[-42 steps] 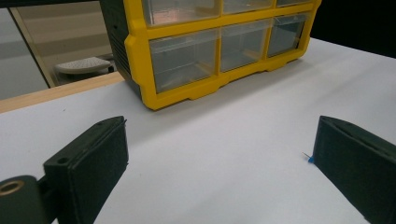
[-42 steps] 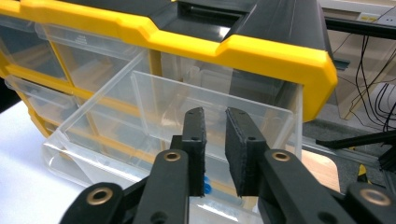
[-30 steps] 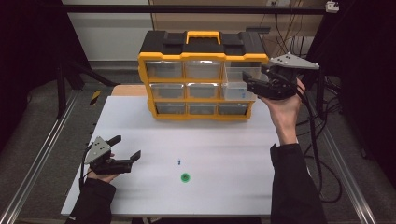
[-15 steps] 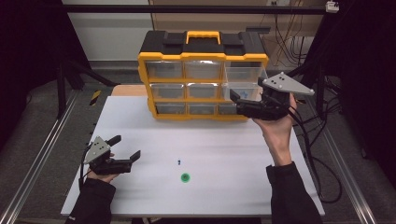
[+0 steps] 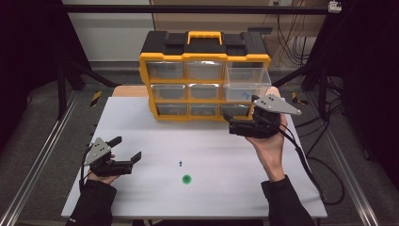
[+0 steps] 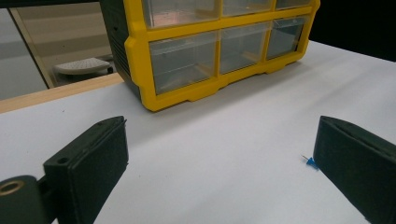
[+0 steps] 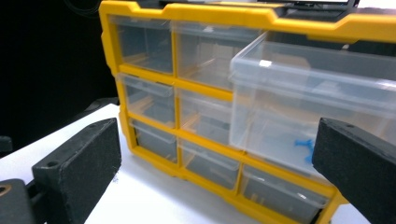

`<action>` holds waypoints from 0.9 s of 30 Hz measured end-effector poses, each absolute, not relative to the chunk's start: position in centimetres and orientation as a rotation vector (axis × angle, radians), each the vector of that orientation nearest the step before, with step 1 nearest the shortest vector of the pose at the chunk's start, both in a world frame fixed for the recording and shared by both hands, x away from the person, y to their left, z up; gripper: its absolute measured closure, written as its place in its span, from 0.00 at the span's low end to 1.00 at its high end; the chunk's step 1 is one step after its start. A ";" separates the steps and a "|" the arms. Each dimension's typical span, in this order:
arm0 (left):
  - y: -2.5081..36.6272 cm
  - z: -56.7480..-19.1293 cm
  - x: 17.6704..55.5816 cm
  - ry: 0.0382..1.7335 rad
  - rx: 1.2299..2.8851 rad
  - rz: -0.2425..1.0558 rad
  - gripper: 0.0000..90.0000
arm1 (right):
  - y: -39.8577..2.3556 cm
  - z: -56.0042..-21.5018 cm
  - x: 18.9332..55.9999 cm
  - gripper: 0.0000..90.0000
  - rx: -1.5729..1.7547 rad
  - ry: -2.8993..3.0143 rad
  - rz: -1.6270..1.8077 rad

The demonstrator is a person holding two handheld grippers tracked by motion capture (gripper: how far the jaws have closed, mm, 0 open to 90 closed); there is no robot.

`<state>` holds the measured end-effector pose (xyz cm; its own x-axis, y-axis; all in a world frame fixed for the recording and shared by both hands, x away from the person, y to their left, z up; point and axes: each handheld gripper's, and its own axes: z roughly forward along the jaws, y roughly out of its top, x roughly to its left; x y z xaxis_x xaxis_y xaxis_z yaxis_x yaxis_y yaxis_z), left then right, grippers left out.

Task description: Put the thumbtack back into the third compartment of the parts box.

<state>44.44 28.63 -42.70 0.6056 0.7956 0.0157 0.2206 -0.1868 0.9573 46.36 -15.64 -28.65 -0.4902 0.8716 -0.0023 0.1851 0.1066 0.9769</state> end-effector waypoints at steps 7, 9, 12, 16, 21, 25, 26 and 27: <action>28.6 -42.7 44.4 0.841 1.721 0.646 0.03 | -14.4 -30.2 46.0 0.02 1.016 1.823 1.428; 28.6 -42.7 44.4 0.841 1.721 0.646 0.03 | -14.1 -30.7 45.9 0.02 1.004 1.843 1.420; 28.7 -42.7 44.4 0.840 1.721 0.647 0.03 | -13.4 -31.3 45.8 0.02 1.001 1.865 1.418; 28.7 -42.6 44.4 0.841 1.720 0.648 0.03 | -12.5 -32.1 45.7 0.02 1.002 1.884 1.428; 28.7 -42.6 44.4 0.841 1.718 0.649 0.03 | -11.6 -33.2 45.8 0.02 1.007 1.913 1.424; 28.7 -42.6 44.4 0.841 1.719 0.649 0.03 | -10.8 -34.3 45.9 0.02 1.009 1.946 1.412; 28.7 -42.6 44.4 0.840 1.719 0.650 0.03 | -10.5 -34.6 45.9 0.02 1.016 1.950 1.412; 28.7 -42.6 44.4 0.840 1.719 0.650 0.03 | -10.3 -34.8 45.9 0.02 1.014 1.960 1.407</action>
